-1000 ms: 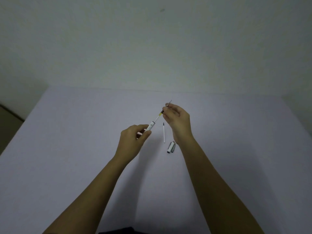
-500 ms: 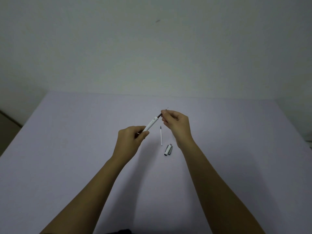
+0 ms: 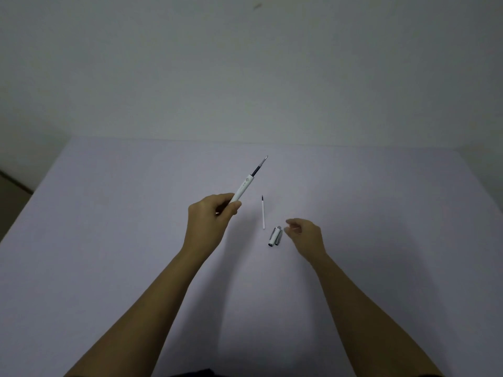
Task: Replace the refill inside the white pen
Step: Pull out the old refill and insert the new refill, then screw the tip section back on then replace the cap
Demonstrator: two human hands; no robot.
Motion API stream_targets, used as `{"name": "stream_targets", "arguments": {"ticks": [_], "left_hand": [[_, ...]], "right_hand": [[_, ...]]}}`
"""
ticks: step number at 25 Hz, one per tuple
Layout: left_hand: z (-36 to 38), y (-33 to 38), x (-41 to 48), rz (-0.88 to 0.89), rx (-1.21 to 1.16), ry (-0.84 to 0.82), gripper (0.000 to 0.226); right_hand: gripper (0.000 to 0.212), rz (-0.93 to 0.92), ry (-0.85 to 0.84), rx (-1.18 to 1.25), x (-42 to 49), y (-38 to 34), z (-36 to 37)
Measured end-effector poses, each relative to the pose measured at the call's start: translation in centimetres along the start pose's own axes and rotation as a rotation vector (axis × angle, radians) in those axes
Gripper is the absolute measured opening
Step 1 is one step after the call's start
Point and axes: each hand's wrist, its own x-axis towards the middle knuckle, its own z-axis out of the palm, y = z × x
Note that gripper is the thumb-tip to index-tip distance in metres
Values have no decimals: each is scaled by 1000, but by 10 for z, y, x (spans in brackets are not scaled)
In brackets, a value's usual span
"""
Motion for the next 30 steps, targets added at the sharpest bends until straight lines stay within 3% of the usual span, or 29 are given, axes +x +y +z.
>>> {"name": "stream_targets", "arguments": {"ticks": [6,16,23,30], "left_hand": [[8,-9,10,-39,-1,-23,14],[12,-18,15,-90,-10,-13,15],[9,-22,8,-108,-10,-46,14],[0,-24,-6,-88,13,-63,16]], "right_hand": [[47,32,-127,-90,11,18,19],[41,37,-68,-56,19,27,28],[28,221,80,163,16,27,10],[13,67,271,593,16,-45,-19]]}}
